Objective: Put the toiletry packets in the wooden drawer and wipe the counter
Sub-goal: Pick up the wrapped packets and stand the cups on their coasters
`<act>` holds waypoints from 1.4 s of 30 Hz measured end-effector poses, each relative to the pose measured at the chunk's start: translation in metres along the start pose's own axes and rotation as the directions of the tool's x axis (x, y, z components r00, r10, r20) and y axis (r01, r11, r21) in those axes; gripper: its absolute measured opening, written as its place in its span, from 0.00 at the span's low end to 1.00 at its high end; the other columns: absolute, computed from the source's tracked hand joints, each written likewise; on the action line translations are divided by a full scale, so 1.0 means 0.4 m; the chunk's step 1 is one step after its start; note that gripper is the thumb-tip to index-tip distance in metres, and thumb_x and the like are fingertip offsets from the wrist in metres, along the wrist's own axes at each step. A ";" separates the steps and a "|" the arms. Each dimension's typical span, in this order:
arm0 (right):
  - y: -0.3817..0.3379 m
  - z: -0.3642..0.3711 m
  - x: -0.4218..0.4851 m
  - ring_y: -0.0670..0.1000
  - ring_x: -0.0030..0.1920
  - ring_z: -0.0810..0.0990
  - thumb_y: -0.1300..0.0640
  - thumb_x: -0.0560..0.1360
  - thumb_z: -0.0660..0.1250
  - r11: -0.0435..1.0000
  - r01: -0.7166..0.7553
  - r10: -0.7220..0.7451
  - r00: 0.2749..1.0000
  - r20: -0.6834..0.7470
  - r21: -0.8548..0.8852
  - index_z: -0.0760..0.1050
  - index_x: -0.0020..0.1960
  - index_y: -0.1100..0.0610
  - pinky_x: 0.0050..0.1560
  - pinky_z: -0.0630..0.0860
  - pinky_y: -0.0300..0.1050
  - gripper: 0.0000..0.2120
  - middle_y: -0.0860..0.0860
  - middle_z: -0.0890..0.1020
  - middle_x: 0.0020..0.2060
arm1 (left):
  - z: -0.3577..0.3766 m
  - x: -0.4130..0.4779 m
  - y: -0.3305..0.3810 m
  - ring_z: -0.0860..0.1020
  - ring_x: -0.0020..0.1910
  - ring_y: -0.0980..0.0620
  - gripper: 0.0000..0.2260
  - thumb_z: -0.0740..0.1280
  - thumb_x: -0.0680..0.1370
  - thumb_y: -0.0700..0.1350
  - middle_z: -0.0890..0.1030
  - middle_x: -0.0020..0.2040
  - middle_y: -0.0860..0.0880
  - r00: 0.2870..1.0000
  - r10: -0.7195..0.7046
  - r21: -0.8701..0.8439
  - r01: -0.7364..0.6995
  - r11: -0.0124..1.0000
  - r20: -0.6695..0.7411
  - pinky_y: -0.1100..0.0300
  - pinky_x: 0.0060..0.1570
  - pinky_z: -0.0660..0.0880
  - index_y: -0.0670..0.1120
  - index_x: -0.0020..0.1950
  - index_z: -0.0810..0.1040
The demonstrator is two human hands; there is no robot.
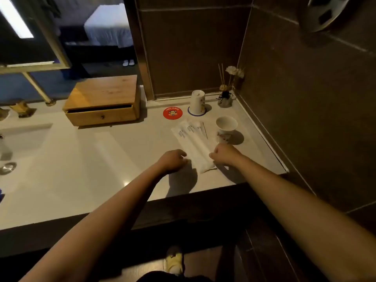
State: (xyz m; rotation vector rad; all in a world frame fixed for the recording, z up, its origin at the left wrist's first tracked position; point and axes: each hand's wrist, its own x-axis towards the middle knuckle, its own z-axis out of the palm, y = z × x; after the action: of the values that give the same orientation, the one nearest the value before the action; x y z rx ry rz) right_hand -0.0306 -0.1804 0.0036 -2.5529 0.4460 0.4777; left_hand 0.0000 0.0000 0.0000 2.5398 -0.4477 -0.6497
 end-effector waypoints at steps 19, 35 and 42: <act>-0.072 0.107 0.082 0.59 0.54 0.78 0.47 0.67 0.73 0.913 -0.264 0.287 0.957 -0.031 0.311 0.68 0.58 0.57 0.55 0.78 0.56 0.26 0.56 0.78 0.56 | 0.075 0.126 -0.125 0.62 0.73 0.41 0.26 0.53 0.77 0.55 0.67 0.73 0.41 0.914 0.365 0.236 -0.321 0.917 -0.176 0.50 0.72 0.57 0.42 0.70 0.67; -0.143 0.054 0.061 0.57 0.53 0.81 0.53 0.70 0.72 0.735 -0.168 0.165 0.984 0.067 0.657 0.76 0.59 0.55 0.57 0.78 0.59 0.19 0.53 0.82 0.54 | -0.038 0.149 -0.075 0.80 0.58 0.47 0.21 0.64 0.77 0.50 0.76 0.66 0.47 0.995 -0.065 -0.900 -0.039 0.435 -0.075 0.53 0.54 0.78 0.48 0.68 0.66; -0.143 0.068 0.071 0.56 0.52 0.81 0.49 0.68 0.74 0.752 -0.152 0.166 0.985 0.039 0.641 0.76 0.59 0.54 0.55 0.79 0.59 0.22 0.52 0.82 0.54 | -0.062 0.177 -0.022 0.80 0.53 0.41 0.15 0.66 0.76 0.39 0.80 0.57 0.40 0.984 -0.069 -0.987 0.163 0.008 0.162 0.47 0.50 0.79 0.43 0.62 0.73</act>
State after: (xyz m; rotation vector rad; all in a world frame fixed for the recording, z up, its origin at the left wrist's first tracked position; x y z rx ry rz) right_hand 0.0105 -0.1252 -0.0066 -1.8558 0.7026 0.2851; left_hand 0.0735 -0.0132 -0.0108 1.0665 0.2538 -0.7169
